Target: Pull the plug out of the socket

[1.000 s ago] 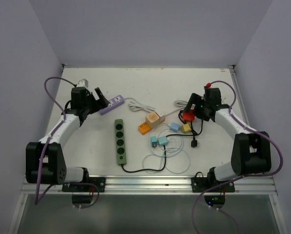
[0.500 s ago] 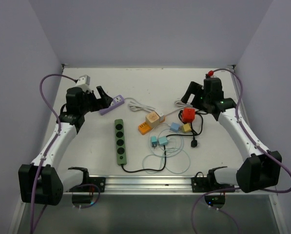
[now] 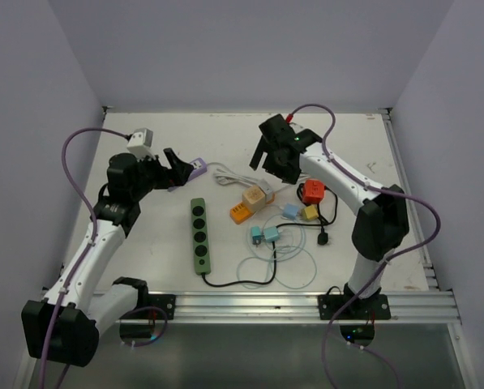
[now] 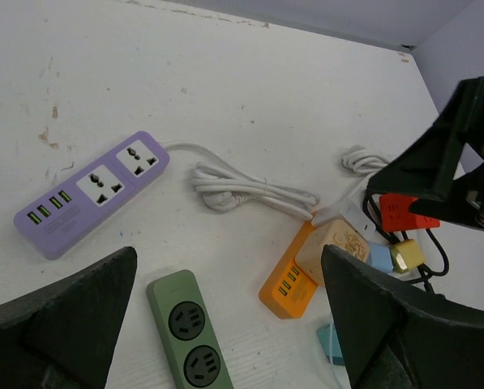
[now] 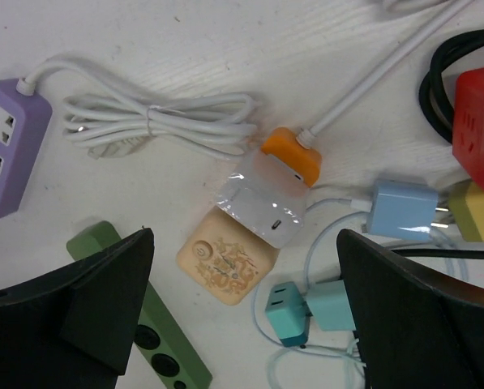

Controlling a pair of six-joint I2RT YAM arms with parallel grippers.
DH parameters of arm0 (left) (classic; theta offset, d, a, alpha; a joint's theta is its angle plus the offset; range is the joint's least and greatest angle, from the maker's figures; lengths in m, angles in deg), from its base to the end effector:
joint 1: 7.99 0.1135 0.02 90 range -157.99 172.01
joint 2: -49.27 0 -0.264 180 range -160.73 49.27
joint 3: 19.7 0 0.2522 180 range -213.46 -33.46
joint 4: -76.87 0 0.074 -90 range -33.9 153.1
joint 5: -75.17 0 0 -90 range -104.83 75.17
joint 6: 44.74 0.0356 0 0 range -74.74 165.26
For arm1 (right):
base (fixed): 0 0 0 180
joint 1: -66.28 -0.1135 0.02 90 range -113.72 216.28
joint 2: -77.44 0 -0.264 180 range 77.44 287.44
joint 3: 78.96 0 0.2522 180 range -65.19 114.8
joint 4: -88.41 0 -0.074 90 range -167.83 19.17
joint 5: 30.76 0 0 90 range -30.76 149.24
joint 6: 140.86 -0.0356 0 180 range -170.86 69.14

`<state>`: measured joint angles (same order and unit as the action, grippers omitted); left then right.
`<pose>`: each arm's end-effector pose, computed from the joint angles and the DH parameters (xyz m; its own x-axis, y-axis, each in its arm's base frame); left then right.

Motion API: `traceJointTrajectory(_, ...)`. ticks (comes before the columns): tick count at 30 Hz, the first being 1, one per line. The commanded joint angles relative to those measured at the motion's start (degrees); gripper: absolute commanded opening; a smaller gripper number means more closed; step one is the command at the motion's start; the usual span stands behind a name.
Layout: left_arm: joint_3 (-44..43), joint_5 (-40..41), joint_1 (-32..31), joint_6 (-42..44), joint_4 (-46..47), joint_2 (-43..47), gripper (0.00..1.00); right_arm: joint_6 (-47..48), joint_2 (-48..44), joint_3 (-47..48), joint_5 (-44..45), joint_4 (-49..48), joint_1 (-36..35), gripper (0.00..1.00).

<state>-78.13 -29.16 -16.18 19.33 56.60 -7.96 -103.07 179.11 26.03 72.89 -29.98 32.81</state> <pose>0.2282 -0.0417 0.3053 -0.4524 -0.3629 -0.8146 0.1909 0.8528 -0.4860 0.3235 0.2038 0.2943 -0.7766 0.4072 -0.4807 0.2958 0.9094 0.2924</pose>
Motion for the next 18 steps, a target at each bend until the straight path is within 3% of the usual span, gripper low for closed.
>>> traceJointTrajectory(1, -0.6, 2.1, -2.4, 1.1, 0.9, 1.9, 0.99, -8.1, 4.8, 9.8, 6.0, 10.3, -2.6, 0.99)
traceJointTrajectory(6, -1.8, 7.6, -5.7, 3.6, -1.4, 4.1, 1.0, -14.8, 9.6, 13.7, 8.1, 14.3, -3.9, 0.99)
traceJointTrajectory(18, -1.9, 10.0, -7.0, 4.3, -2.1, 6.4, 1.0, -21.6, 6.4, 3.8, 10.0, 11.0, -3.8, 0.99)
